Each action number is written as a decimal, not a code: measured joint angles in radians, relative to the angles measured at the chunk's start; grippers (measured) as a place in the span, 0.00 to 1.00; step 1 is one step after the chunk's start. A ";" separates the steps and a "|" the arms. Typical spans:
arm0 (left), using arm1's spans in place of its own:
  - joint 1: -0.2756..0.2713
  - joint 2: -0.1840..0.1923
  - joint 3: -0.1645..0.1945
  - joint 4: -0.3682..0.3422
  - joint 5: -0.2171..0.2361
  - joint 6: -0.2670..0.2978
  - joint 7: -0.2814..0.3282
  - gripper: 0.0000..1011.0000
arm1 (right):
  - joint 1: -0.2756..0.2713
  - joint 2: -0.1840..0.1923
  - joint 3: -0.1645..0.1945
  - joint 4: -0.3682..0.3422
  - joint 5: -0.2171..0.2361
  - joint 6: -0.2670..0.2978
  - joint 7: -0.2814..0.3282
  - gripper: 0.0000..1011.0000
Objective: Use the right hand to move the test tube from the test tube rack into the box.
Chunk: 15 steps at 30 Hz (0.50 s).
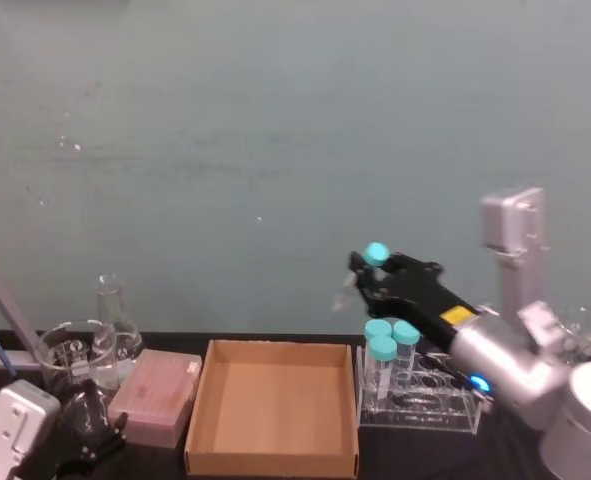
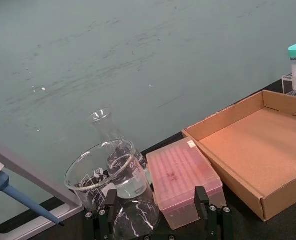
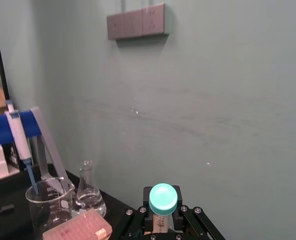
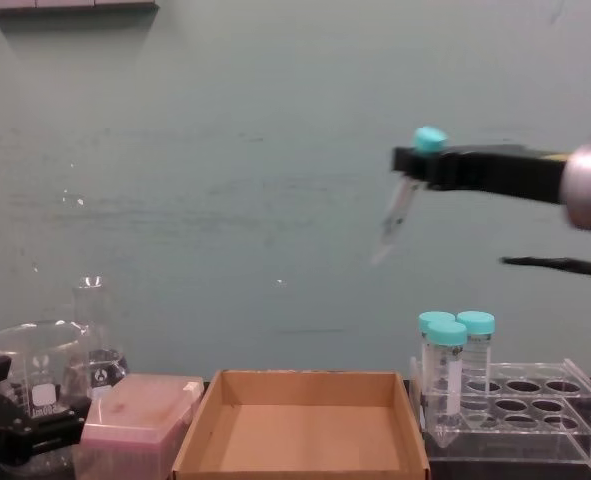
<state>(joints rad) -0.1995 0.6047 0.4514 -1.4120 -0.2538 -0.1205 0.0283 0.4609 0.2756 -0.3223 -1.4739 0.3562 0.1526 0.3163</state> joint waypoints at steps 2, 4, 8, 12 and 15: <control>0.000 0.000 0.000 0.000 0.000 0.000 0.000 0.99 | 0.025 -0.023 -0.030 0.040 -0.027 -0.004 -0.011 0.20; 0.000 0.000 0.000 0.000 0.000 0.000 0.000 0.99 | 0.053 -0.047 -0.058 0.094 -0.057 -0.012 -0.021 0.20; 0.000 0.000 0.000 0.000 0.000 0.000 0.000 0.99 | 0.089 -0.079 -0.085 0.169 -0.090 -0.013 -0.029 0.20; 0.000 0.000 0.000 0.000 0.000 0.000 0.000 0.99 | 0.134 -0.127 -0.110 0.277 -0.128 -0.017 -0.041 0.20; 0.000 0.000 0.000 0.000 0.000 0.000 0.000 0.99 | 0.154 -0.155 -0.118 0.336 -0.146 -0.023 -0.049 0.20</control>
<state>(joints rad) -0.1996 0.6047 0.4514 -1.4120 -0.2538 -0.1205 0.0283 0.6153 0.1206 -0.4399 -1.1382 0.2102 0.1292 0.2676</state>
